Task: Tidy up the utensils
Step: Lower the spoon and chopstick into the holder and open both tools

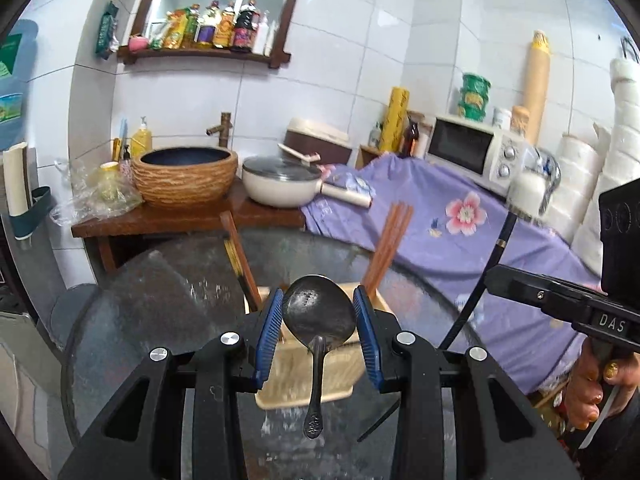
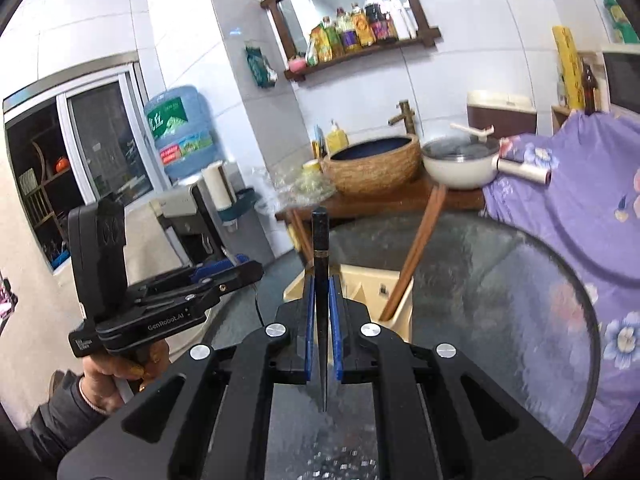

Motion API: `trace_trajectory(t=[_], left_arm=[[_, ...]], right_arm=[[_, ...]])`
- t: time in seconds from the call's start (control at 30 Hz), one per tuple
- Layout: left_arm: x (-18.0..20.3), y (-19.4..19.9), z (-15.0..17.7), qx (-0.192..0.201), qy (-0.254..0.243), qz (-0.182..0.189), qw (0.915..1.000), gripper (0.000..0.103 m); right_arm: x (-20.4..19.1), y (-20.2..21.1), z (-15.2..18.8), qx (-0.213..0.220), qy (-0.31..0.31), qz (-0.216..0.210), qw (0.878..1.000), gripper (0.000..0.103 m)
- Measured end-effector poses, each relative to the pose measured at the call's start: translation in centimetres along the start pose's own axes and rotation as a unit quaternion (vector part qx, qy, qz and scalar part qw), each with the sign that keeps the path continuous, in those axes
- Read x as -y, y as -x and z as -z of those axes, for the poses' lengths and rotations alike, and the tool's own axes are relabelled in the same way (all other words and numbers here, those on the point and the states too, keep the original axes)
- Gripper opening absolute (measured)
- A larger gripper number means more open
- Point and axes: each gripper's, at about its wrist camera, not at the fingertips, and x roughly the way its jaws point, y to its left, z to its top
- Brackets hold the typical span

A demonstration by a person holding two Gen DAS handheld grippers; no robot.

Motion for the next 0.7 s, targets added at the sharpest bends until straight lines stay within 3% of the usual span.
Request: trace_trajectory(t=[0.43, 0.53, 0.7], left_arm=[[-0.9, 0.7, -6.8, 0.087, 0.04, -0.009, 0.9954, 0.035], [-1.2, -0.5, -6.9, 0.092, 0.042, -0.034, 0.9943, 0.035], [-1.6, -3.5, -4.7, 0.067, 0.055, -0.048, 0.9951, 0.035]], right_arm=[[0.2, 0.8, -8.0, 0.079, 0.005, 0.032, 0.996, 0.008], [0.5, 0.2, -8.4, 0.091, 0.007, 0.046, 0.995, 0.008], [0.8, -2.0, -6.6, 0.082, 0.024, 0.072, 0.994, 0.008]])
